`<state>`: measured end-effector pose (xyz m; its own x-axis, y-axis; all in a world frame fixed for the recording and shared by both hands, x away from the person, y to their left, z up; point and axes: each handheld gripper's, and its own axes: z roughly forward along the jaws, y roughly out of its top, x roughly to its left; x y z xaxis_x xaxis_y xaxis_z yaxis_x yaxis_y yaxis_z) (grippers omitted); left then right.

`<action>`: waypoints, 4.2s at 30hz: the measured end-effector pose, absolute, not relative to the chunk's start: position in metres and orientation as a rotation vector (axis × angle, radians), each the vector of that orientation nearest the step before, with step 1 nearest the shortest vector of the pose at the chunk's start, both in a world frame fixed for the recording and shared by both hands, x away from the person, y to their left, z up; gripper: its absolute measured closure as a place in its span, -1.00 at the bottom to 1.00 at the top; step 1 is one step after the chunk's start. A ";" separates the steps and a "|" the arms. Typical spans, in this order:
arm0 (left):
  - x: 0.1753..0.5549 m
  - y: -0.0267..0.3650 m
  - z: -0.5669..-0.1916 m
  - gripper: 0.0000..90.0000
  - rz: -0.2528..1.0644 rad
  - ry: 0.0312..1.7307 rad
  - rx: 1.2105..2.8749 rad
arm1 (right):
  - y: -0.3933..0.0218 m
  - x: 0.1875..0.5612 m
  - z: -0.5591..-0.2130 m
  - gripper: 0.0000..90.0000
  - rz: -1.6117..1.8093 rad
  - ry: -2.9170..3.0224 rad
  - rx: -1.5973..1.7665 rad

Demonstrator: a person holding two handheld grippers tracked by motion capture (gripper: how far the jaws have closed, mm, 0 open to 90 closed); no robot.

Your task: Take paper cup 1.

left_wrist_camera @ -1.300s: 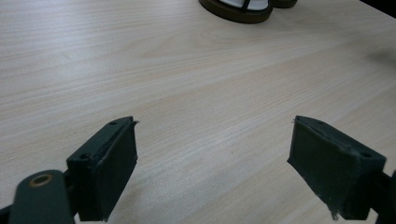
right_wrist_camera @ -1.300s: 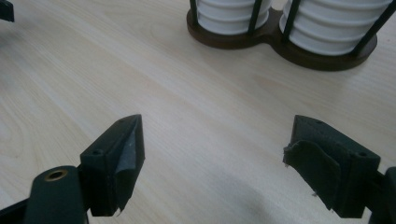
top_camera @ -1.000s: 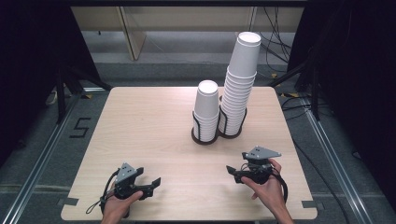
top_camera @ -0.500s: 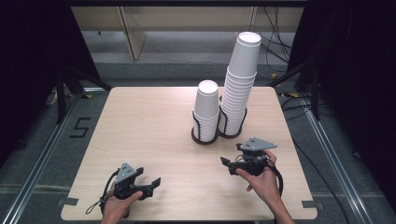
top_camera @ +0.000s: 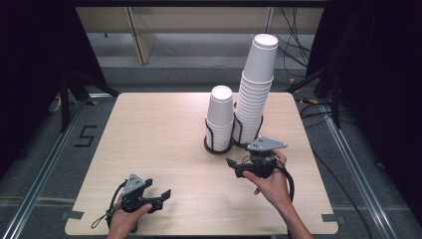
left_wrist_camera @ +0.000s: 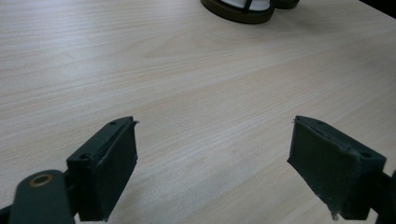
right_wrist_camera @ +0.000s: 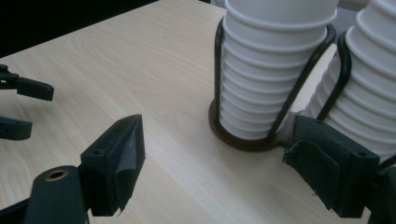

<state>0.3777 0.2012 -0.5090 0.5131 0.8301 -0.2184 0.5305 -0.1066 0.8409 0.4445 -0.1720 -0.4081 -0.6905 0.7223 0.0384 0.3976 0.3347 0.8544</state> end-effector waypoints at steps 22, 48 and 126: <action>0.378 0.202 -0.509 -0.67 0.384 1.141 1.782 | -0.148 0.469 -0.385 -0.55 1.345 2.177 0.978; 0.377 0.202 -0.509 -0.67 0.386 1.144 1.781 | -0.127 0.517 -0.357 -0.63 1.318 2.059 1.043; 0.376 0.198 -0.509 -0.67 0.340 1.105 1.798 | -0.117 0.498 -0.260 -0.59 1.485 1.936 1.017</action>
<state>0.3756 0.1976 -0.5088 0.5503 0.8025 -0.2306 0.5341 -0.1261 0.8360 0.4977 -0.1168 -0.2604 -0.6003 0.7978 0.0564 0.2610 0.1287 0.9567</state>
